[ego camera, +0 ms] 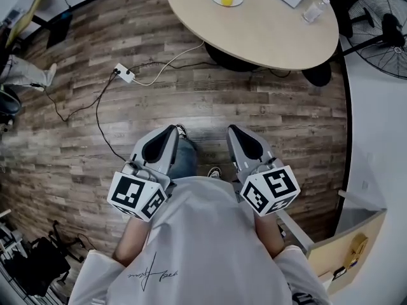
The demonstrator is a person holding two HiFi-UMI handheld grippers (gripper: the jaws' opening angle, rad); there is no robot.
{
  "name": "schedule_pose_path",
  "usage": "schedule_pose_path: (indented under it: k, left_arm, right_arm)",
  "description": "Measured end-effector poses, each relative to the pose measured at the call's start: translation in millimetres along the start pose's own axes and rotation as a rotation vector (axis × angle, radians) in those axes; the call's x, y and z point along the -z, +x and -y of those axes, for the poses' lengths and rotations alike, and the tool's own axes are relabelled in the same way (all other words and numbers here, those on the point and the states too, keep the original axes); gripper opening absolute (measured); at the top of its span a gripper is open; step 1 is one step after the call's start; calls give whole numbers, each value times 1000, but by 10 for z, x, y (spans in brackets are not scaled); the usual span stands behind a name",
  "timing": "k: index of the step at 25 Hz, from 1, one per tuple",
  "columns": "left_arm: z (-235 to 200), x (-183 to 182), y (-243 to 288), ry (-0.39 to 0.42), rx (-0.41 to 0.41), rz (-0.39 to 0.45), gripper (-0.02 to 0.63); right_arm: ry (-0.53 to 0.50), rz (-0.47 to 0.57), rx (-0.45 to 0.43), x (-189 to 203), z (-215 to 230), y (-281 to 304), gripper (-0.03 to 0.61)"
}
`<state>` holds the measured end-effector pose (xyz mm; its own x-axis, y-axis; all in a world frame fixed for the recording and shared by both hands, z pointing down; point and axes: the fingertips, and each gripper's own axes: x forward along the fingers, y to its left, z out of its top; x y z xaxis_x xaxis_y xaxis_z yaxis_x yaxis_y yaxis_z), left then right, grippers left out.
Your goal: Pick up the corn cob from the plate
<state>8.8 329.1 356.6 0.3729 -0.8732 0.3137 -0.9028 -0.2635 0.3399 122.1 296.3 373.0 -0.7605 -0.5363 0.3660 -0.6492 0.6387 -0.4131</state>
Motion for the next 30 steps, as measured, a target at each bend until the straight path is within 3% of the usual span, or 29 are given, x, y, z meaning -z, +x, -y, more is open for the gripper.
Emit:
schedule_pose_path:
  k: [5,11,18,25,30]
  left_arm:
    - [-316,-147,105,13,28,-19,-8]
    - [-757,-383,154,1,54,-2,-8]
    - [-1240,-614,186,17,64,13,-8]
    - [-1455,-726,262,56,103,-7,-8]
    - [-1614,-715,261,49,100,-16,-8]
  right_arm:
    - [90,-20,-91,-129,-169,446,11]
    - [25,-59,-104,-294,-438,973,12]
    - [-48,-62,40,-478,-444,1415,12]
    - [-68,9,145,-732,-331,1606,11]
    - [-75,45,146,-791,-348,1683,11]
